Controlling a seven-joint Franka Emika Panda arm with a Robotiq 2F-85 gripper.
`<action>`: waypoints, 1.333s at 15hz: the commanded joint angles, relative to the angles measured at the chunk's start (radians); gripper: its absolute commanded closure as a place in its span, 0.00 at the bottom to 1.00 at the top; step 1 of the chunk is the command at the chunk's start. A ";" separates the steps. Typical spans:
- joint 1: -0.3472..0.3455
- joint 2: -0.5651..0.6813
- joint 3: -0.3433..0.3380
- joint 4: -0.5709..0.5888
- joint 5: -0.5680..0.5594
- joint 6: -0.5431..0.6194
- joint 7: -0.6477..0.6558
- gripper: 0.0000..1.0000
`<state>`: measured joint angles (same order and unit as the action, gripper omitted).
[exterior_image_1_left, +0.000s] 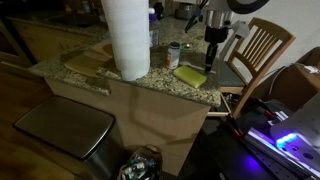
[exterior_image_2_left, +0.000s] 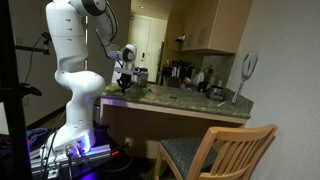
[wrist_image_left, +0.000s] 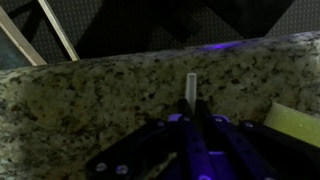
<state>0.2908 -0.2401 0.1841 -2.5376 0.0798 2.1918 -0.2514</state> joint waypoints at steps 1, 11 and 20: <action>-0.014 0.017 0.002 -0.018 -0.006 0.042 0.007 0.97; -0.008 -0.037 0.008 -0.009 0.003 0.115 0.027 0.44; 0.004 -0.315 -0.012 0.008 -0.042 -0.029 0.050 0.07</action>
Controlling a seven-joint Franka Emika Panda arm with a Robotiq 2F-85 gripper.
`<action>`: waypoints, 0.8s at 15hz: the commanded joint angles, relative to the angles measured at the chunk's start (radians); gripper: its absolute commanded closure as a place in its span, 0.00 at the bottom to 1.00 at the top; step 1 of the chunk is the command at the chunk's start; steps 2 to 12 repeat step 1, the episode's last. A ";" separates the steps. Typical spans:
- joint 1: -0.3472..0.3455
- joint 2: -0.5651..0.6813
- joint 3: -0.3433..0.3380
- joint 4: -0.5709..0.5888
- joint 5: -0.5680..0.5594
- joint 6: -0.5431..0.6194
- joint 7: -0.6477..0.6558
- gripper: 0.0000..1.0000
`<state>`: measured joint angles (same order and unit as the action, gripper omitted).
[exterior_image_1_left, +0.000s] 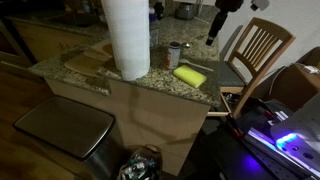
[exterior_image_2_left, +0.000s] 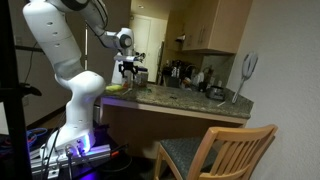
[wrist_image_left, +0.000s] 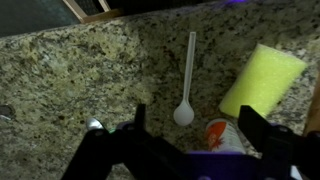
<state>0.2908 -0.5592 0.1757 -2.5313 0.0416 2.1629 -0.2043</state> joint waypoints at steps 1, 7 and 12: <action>0.013 -0.047 -0.012 0.002 0.012 -0.037 -0.009 0.00; 0.013 -0.047 -0.012 0.002 0.012 -0.037 -0.009 0.00; 0.013 -0.047 -0.012 0.002 0.012 -0.037 -0.009 0.00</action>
